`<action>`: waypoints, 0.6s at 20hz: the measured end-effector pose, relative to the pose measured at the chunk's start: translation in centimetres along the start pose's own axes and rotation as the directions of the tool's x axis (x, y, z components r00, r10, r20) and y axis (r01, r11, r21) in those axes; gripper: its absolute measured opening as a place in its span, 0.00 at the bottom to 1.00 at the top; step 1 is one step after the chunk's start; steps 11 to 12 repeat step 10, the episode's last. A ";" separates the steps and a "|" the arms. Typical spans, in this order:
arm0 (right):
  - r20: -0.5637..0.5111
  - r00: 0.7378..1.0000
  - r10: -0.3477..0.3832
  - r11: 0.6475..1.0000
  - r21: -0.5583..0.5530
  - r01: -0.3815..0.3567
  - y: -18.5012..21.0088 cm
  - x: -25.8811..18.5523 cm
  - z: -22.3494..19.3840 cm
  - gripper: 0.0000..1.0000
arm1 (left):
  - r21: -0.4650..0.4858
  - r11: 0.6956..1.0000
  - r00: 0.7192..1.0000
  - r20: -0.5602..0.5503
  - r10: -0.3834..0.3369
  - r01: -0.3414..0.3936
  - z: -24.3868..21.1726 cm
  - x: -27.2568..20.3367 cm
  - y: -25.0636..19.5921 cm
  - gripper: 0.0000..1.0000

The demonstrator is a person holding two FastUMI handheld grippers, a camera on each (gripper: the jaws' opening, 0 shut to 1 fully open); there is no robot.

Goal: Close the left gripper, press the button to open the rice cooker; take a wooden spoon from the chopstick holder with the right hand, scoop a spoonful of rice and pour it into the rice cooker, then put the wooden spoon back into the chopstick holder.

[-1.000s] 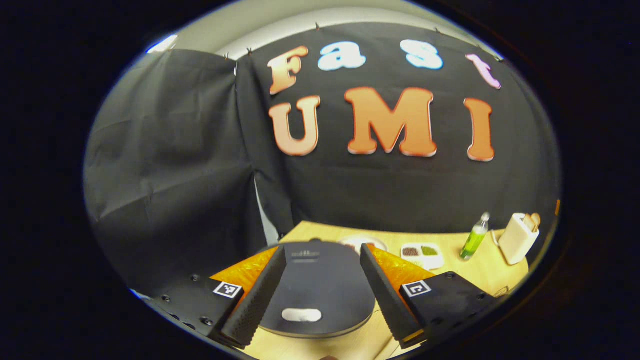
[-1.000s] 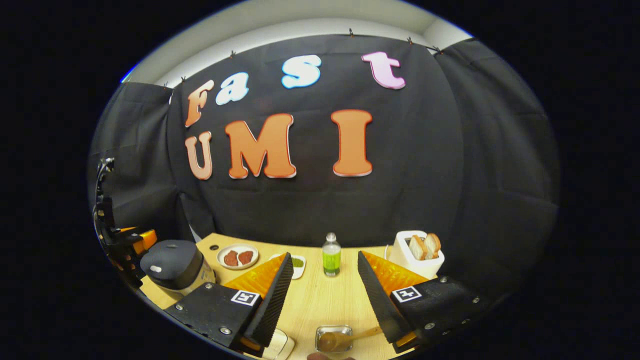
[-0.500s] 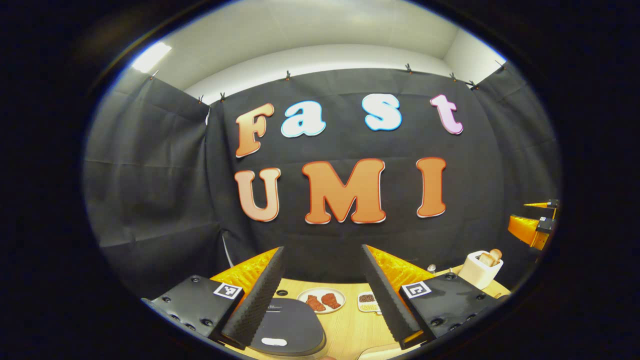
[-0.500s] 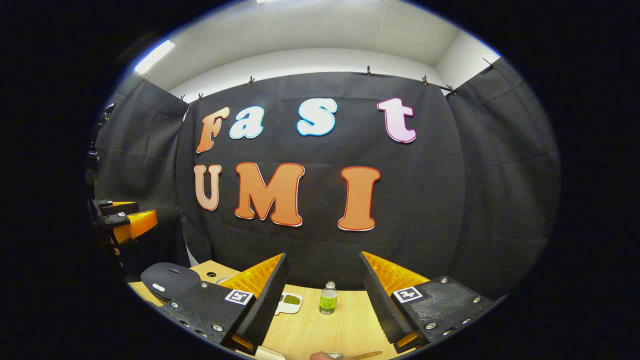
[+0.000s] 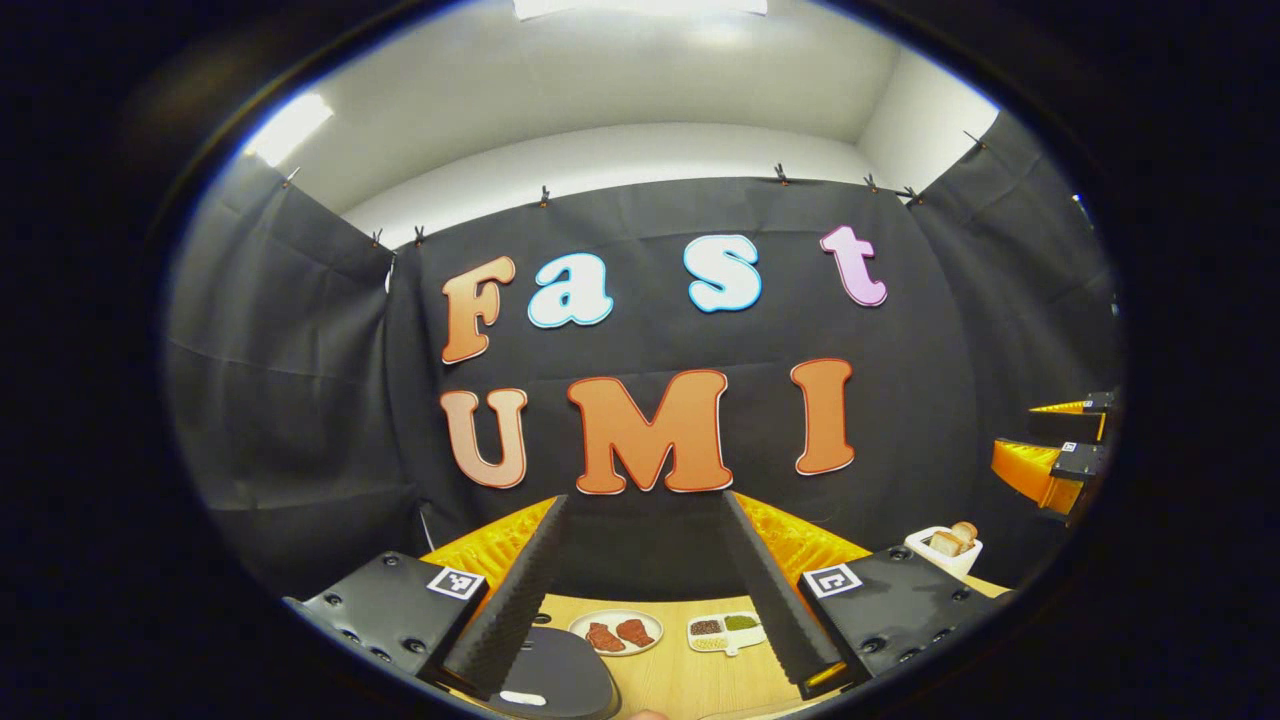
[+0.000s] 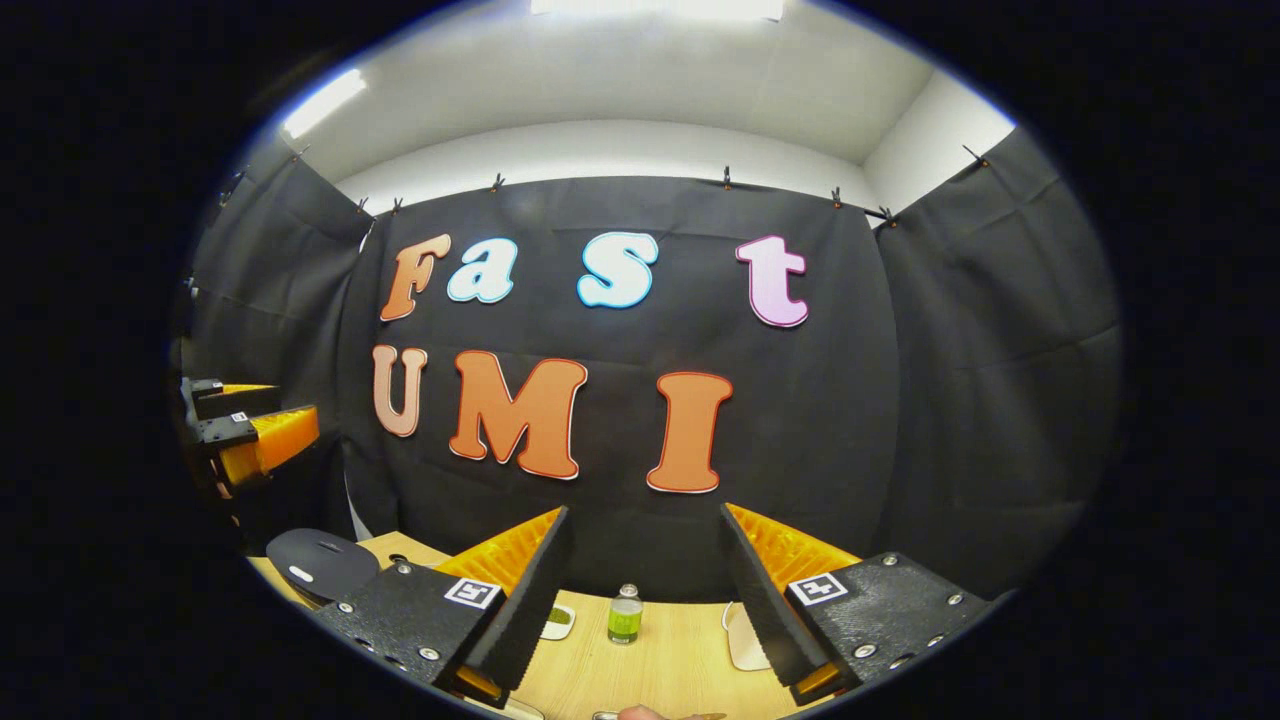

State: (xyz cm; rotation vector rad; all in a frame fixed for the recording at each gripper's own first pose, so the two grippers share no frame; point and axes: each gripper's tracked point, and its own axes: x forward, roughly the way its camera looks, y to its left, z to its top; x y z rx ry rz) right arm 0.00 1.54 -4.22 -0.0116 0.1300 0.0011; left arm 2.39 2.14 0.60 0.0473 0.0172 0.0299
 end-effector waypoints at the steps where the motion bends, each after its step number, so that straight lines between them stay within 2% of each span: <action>1: -0.004 1.000 -0.003 1.000 0.000 0.003 -0.1 0.0 -0.2 0.89 | -0.001 1.000 1.000 0.001 0.002 -0.002 0.2 -0.1 0.0 1.00; 5: 0.004 1.000 -0.002 1.000 0.010 0.002 -0.2 -0.1 0.3 0.93 | -0.010 1.000 1.000 -0.003 0.009 -0.009 0.2 0.1 0.3 1.00; 9: -0.003 1.000 0.009 1.000 0.013 -0.009 0.3 -0.1 0.2 0.86 | -0.011 1.000 1.000 -0.009 0.015 -0.015 0.0 0.3 0.3 1.00; 10: -0.007 1.000 0.015 1.000 0.013 -0.014 0.3 -0.1 0.1 0.89 | -0.011 1.000 1.000 -0.010 0.014 -0.014 0.0 0.3 0.2 1.00; 12: -0.007 1.000 0.015 1.000 0.013 -0.014 0.3 -0.1 0.1 0.89 | -0.011 1.000 1.000 -0.010 0.014 -0.014 0.0 0.3 0.2 1.00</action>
